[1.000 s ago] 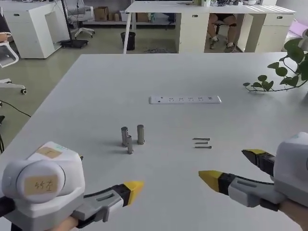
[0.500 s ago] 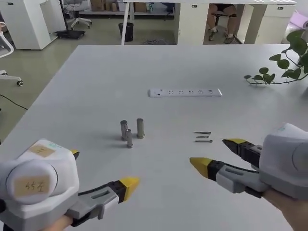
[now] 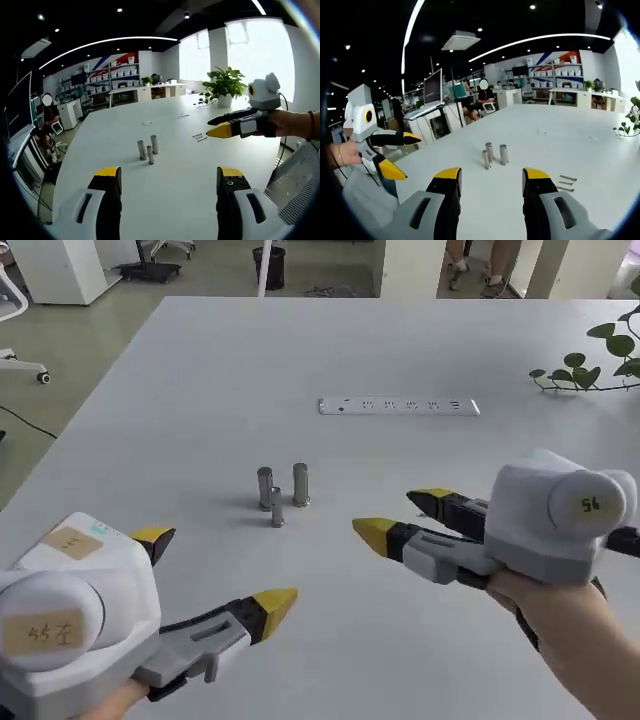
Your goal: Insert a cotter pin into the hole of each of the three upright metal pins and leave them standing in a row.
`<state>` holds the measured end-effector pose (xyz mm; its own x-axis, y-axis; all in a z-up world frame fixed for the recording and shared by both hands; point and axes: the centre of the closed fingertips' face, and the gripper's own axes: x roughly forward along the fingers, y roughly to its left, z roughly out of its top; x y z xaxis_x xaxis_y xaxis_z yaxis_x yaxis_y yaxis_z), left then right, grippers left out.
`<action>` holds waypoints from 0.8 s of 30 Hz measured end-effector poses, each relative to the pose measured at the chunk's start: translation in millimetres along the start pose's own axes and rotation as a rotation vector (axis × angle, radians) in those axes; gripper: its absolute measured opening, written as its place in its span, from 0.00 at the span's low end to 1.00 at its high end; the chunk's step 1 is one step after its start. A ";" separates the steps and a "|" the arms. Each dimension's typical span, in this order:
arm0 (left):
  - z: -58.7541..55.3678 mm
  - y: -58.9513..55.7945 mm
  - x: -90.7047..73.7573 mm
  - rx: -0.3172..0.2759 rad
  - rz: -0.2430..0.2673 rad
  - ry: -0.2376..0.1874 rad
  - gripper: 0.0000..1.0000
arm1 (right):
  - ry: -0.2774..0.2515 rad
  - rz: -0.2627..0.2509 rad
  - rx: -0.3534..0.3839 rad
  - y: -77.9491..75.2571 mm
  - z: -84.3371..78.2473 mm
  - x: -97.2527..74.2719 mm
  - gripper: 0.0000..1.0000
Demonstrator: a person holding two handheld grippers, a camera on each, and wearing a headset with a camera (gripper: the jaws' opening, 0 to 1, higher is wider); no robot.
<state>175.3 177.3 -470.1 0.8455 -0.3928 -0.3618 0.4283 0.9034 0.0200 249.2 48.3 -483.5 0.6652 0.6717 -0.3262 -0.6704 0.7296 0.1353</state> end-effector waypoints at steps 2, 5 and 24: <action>-0.6 -0.1 1.9 -0.013 -0.006 0.004 0.78 | -0.003 0.011 -0.014 1.1 0.6 9.0 0.44; -3.7 -0.5 7.2 0.007 -0.015 0.022 0.78 | 0.008 0.027 -0.026 1.1 -2.4 28.7 0.41; -12.8 14.3 24.6 -0.016 -0.003 0.053 0.77 | 0.056 0.153 -0.013 20.5 -28.4 118.1 0.24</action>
<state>198.2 182.7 -490.7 0.8259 -0.3859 -0.4111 0.4252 0.9051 0.0046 304.6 138.9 -545.9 0.5356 0.7664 -0.3547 -0.7670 0.6172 0.1755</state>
